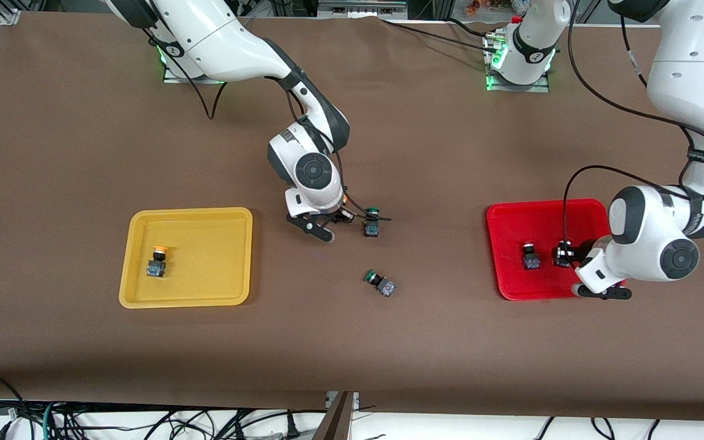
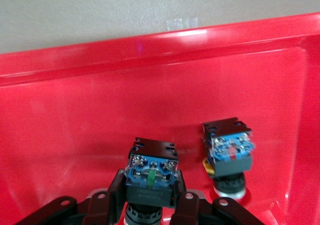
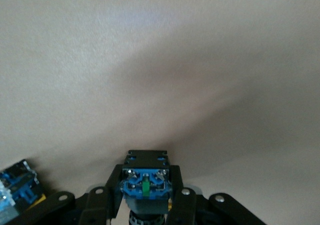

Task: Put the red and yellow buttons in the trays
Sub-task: 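Lower the yellow button with the right gripper while the left gripper retracts, then release the yellow button in the yellow tray and retract the right gripper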

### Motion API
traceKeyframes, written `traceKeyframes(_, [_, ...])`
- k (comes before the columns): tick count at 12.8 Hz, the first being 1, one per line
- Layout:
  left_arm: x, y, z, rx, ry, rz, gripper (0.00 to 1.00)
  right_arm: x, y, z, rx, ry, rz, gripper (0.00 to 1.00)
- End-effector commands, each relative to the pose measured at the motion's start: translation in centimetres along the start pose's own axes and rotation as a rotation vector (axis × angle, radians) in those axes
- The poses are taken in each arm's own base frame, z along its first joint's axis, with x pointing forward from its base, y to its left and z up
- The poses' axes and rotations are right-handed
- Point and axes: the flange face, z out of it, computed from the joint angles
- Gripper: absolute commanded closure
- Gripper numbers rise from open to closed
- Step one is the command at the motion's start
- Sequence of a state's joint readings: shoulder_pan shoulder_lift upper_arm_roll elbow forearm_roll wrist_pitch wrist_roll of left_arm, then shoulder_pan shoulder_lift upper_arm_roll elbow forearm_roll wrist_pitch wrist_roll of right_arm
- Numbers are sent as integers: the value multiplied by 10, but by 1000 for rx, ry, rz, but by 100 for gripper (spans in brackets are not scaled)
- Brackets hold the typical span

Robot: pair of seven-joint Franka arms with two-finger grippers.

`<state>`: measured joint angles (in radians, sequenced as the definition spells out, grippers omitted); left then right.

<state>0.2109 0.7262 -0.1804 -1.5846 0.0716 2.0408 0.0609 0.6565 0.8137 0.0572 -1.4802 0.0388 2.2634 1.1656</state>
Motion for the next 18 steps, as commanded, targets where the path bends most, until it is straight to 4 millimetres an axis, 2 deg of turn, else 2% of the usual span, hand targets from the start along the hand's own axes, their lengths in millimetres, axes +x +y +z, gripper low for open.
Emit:
traceKeyframes(1, [-8, -8, 1, 13, 1, 2, 71, 54, 25, -55, 5, 27, -66, 100])
traceKeyframes(2, [-8, -9, 0, 13, 4, -1, 4, 88, 47, -71, -11, 13, -142, 100])
traceKeyframes(3, [-11, -9, -9, 9, 1, -10, 0, 124, 71, -81, -15, 3, -201, 100])
traceKeyframes(4, [-18, -10, -31, 12, -14, -14, 0, 159, 97, -90, -11, 3, -230, 100])
traceKeyframes(6, [-38, -10, -95, 13, -48, -18, 0, 206, 136, -93, -21, 11, -334, 100])
traceKeyframes(7, [-51, -4, -130, 22, -35, -18, 0, 222, 152, -89, -32, 10, -375, 100])
traceKeyframes(9, [-60, -1, -210, 41, 91, -22, 0, 248, 182, -72, -54, -13, -440, 100])
traceKeyframes(10, [-67, 8, -248, 28, 132, -24, 0, 257, 195, -65, -57, -25, -461, 100])
traceKeyframes(12, [-88, 17, -308, 13, 143, -26, 0, 262, 207, -46, -70, -54, -476, 100])
traceKeyframes(13, [-106, 23, -335, 34, 124, -22, 0, 262, 207, -40, -72, -61, -468, 67])
traceKeyframes(14, [-119, 23, -360, 36, 136, -24, 0, 263, 207, -41, -72, -58, -465, 1])
traceKeyframes(15, [-134, 33, -386, 55, 191, -17, 0, 265, 205, -50, -62, -46, -477, 0])
traceKeyframes(16, [-138, 46, -392, 72, 216, -9, 0, 271, 205, -67, -51, -18, -481, 0])
traceKeyframes(17, [-153, 61, -397, 96, 218, -2, 0, 279, 210, -97, -32, 19, -473, 0])
traceKeyframes(18, [-169, 68, -385, 113, 178, -5, 0, 282, 216, -126, -19, 44, -482, 0])
